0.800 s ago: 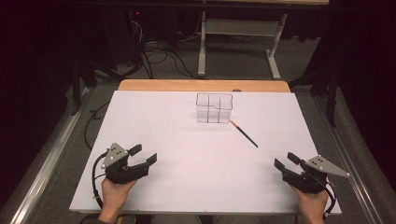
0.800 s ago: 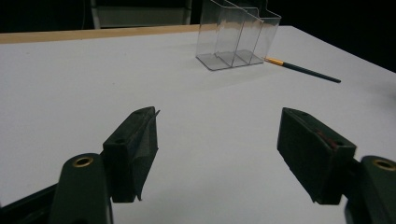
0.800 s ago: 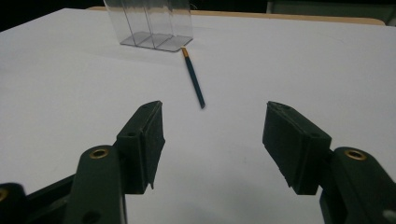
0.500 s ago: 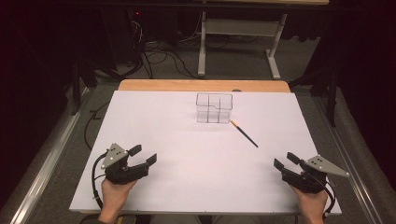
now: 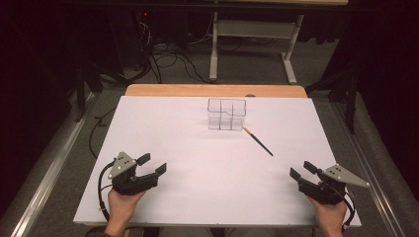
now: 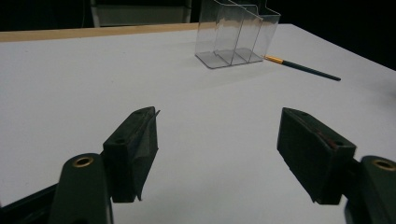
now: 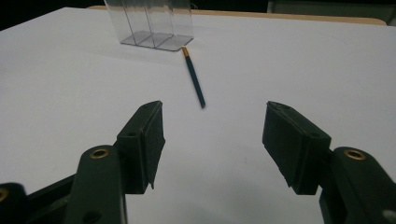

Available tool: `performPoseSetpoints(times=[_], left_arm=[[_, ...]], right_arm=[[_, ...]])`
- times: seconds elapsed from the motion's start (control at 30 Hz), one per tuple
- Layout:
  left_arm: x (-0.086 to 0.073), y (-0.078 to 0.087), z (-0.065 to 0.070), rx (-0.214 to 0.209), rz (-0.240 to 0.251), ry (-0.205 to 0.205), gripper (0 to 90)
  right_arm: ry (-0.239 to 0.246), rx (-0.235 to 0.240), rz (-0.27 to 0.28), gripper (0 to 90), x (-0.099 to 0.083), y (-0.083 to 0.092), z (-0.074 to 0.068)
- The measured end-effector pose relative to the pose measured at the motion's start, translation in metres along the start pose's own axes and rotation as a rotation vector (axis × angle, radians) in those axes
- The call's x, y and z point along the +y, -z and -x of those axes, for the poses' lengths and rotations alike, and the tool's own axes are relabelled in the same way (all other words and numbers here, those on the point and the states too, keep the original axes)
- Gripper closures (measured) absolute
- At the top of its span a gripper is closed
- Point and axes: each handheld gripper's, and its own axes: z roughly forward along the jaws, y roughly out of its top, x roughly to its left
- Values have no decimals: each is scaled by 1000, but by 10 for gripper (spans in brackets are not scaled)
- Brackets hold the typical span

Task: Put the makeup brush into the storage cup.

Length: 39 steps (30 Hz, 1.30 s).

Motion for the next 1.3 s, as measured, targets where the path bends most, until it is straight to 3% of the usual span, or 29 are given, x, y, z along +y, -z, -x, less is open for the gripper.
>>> performPoseSetpoints(times=[0.67,1.3], left_arm=[[0,-1,1,-4,-3,3,294],[-1,-1,1,-7,-6,1,295]], right_arm=[[20,13,-7,400,2,-3,-4],[38,58,-8,394,20,-8,-11]])
